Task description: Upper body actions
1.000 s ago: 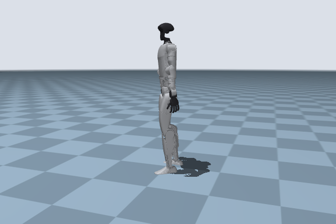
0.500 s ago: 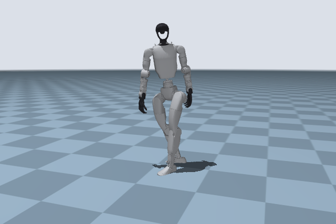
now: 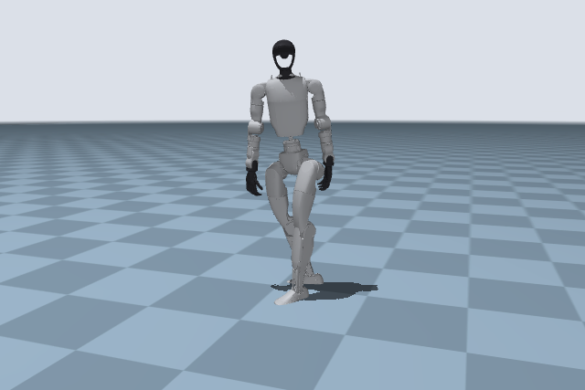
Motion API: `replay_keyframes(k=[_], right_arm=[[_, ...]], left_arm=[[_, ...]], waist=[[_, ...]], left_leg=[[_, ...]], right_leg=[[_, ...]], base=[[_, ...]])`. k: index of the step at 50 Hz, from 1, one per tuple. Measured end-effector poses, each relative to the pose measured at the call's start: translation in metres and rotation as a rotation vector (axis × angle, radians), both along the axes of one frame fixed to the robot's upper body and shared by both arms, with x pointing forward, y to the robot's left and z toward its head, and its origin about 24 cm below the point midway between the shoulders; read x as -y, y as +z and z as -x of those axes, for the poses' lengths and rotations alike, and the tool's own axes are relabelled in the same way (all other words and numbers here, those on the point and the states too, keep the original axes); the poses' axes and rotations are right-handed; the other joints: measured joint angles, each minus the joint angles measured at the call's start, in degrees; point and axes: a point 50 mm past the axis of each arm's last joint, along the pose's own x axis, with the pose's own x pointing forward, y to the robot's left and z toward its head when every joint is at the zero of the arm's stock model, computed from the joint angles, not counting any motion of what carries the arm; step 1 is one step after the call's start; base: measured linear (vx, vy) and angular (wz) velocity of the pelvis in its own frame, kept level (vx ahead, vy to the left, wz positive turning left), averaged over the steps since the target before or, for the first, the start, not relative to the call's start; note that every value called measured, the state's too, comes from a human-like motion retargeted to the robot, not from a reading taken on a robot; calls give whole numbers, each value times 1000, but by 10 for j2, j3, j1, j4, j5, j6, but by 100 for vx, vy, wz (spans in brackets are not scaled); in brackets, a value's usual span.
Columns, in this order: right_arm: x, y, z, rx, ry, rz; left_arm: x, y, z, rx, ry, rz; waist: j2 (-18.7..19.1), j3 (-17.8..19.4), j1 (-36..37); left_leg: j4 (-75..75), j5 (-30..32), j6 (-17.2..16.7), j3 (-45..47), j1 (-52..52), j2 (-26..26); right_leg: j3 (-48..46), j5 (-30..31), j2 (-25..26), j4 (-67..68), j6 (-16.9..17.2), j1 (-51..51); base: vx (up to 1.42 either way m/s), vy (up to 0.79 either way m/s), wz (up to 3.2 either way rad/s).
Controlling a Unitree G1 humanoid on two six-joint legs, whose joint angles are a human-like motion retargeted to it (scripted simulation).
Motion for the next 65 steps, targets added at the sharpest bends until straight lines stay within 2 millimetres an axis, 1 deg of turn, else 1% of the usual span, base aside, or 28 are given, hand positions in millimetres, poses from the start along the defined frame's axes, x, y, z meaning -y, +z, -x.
replay_keyframes(k=[3, 4, 7, 10, 15, 18, 20, 23, 27, 30, 32, 36, 39, 42, 45, 49, 53, 58, 65], right_arm=[[0, 0, 8, -25, -20, 19], [0, 0, 7, -28, -14, 23], [1, 1, -1, -22, 33, 18], [-1, 1, -10, 3, 89, -4], [-2, 2, -24, 62, 99, -20], [0, 3, -25, 79, 57, -22], [2, 3, -21, 72, 25, -17], [9, 3, -11, 47, -31, 11], [20, 5, 7, -10, -111, 58], [25, 6, 22, -58, -185, 75], [25, 7, 33, -86, -232, 73], [18, 5, 45, -109, -292, 55], [10, 3, 47, -110, -285, 34], [2, 1, 42, -102, -239, 9], [-7, -1, 30, -77, -164, -32], [-18, -3, 11, -31, -73, -86], [-26, -3, -3, -1, -38, -122], [-34, -2, -19, 22, -33, -161], [-33, -1, -29, 43, 9, -170]], left_arm=[[-10, 1, 0, 7, 29, -32], [-14, 1, 1, 4, 50, -44], [-23, 3, 7, -10, 121, -70], [-28, 5, 21, -37, 162, -79], [-32, 9, 46, -104, 154, -80], [-30, 9, 54, -121, 137, -66], [-28, 9, 54, -115, 130, -61], [-28, 6, 41, -60, 124, -71], [-28, 2, 14, 31, 94, -101], [-28, 1, -5, 85, 46, -90], [-28, 1, -13, 109, 15, -85], [-30, 2, -22, 129, -19, -84], [-30, 2, -20, 114, -23, -72], [-28, 2, -11, 85, 0, -66], [-22, 1, 2, 50, 41, -55], [-12, 2, 24, -18, 63, -26], [-4, 4, 41, -82, 48, -9], [4, 4, 50, -99, 46, -7], [8, 3, 53, -95, 45, -9]], waist=[[1, 5, -34], [1, 7, -45], [2, 12, -74], [3, 8, -104], [16, -3, -174], [27, -13, -208], [34, -16, -225], [44, -16, -241], [52, -7, -245], [55, -8, -262], [55, -12, -278], [54, -11, -302], [51, -8, -315], [50, -6, -324], [51, -4, -339], [52, -7, -357], [53, -13, -369], [53, -14, -384], [60, -25, -421]], left_leg=[[7, -18, 26, 6, 25, -1], [10, -26, 36, 12, 33, 3], [18, -52, 64, 39, 55, 19], [23, -78, 87, 77, 73, 39], [20, -116, 109, 154, 108, 76], [15, -135, 117, 204, 127, 93], [11, -145, 119, 240, 142, 103], [3, -158, 119, 282, 166, 111], [2, -169, 114, 326, 183, 119], [-3, -170, 113, 344, 186, 121], [-6, -169, 113, 344, 185, 120], [-7, -166, 113, 339, 182, 119], [-8, -165, 112, 341, 185, 119], [-9, -166, 111, 347, 190, 120], [-11, -168, 109, 357, 196, 123], [-14, -173, 105, 378, 204, 128], [-15, -180, 100, 403, 212, 136], [-15, -194, 93, 446, 228, 147], [-13, -212, 80, 517, 245, 164]], right_leg=[[32, 3, -10, -3, 0, 12], [49, 4, -12, -5, -4, 12], [110, 11, -17, -10, -23, 2], [168, 19, -20, -13, -41, -14], [250, 39, -11, -20, -67, -43], [291, 56, -4, -23, -76, -64], [315, 68, -1, -23, -82, -75], [343, 86, 3, -21, -92, -92], [363, 107, 4, -21, -102, -107], [377, 112, 6, -24, -104, -115], [382, 113, 8, -29, -105, -116], [383, 113, 11, -39, -107, -112], [387, 112, 12, -39, -109, -111], [399, 112, 14, -38, -113, -113], [414, 115, 17, -36, -116, -118], [442, 120, 24, -35, -121, -130], [474, 126, 31, -27, -123, -148], [523, 134, 47, -18, -125, -170], [579, 146, 70, -12, -126, -197]], base=[[26, -12, -125], [21, -15, -186], [17, -17, -240], [20, -27, -249], [13, -27, -226], [7, -23, -214], [9, -16, -203], [6, -13, -178], [-6, -9, -135], [-8, -6, -33], [-4, -8, 14], [-4, -8, 21], [-2, -5, 8], [-4, -8, -26], [-5, -11, -42], [-6, -12, -62], [-7, -16, -74], [-10, -19, -96], [-15, -16, -88]])
